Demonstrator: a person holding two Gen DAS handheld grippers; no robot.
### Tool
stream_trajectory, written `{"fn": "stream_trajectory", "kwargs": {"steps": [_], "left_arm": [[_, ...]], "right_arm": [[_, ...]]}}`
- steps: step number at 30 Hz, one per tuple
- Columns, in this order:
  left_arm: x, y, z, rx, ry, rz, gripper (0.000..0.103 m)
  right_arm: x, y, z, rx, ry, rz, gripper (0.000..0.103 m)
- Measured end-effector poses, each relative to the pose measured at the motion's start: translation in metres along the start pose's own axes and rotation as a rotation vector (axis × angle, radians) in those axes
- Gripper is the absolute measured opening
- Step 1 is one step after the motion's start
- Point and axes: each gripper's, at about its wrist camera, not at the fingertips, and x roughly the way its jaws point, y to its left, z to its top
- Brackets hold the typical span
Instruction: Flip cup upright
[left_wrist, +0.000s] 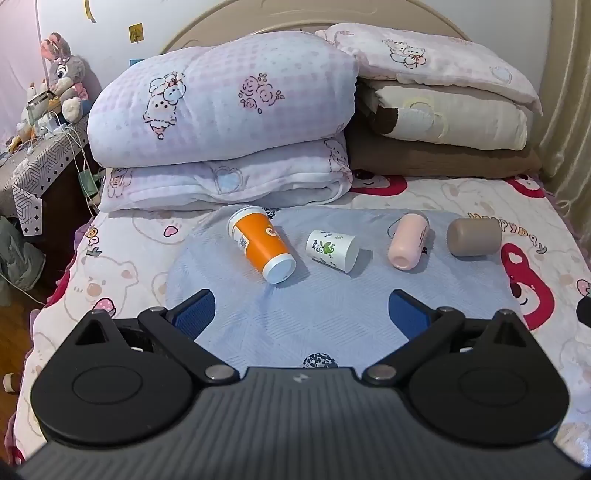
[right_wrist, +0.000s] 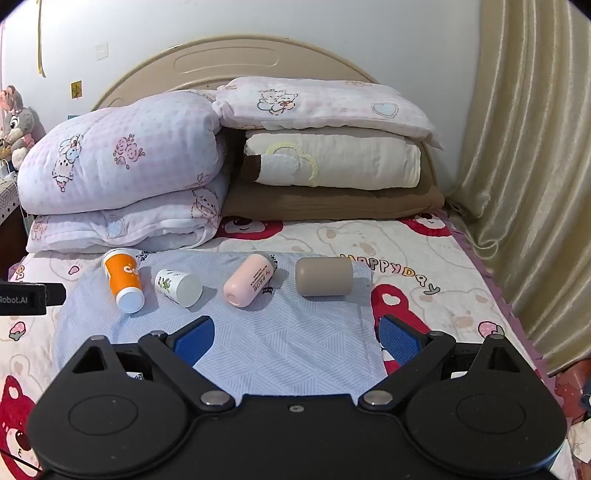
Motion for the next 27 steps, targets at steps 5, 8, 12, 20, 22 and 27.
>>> {"fn": "stream_trajectory", "kwargs": {"steps": [5, 8, 12, 20, 22, 27], "left_arm": [[0.0, 0.0, 0.0, 0.004, -0.003, -0.002, 0.102], [0.0, 0.002, 0.0, 0.004, -0.009, -0.005, 0.102], [0.001, 0.003, 0.0, -0.012, 0.004, 0.003, 0.102], [0.002, 0.0, 0.0, 0.002, 0.017, -0.023, 0.102], [0.002, 0.0, 0.001, 0.013, 0.015, -0.018, 0.102], [-0.001, -0.001, 0.001, 0.013, 0.01, -0.017, 0.102]], "right_arm": [[0.001, -0.002, 0.0, 0.002, -0.003, 0.001, 0.098], [0.002, -0.003, 0.0, 0.003, 0.001, 0.003, 0.098], [0.002, -0.004, 0.002, 0.002, 0.005, 0.001, 0.098], [0.005, -0.007, -0.001, 0.004, 0.009, 0.0, 0.098], [0.007, -0.009, -0.002, 0.006, 0.012, 0.0, 0.098], [0.007, -0.011, -0.003, 0.0, 0.015, -0.002, 0.098]]}}
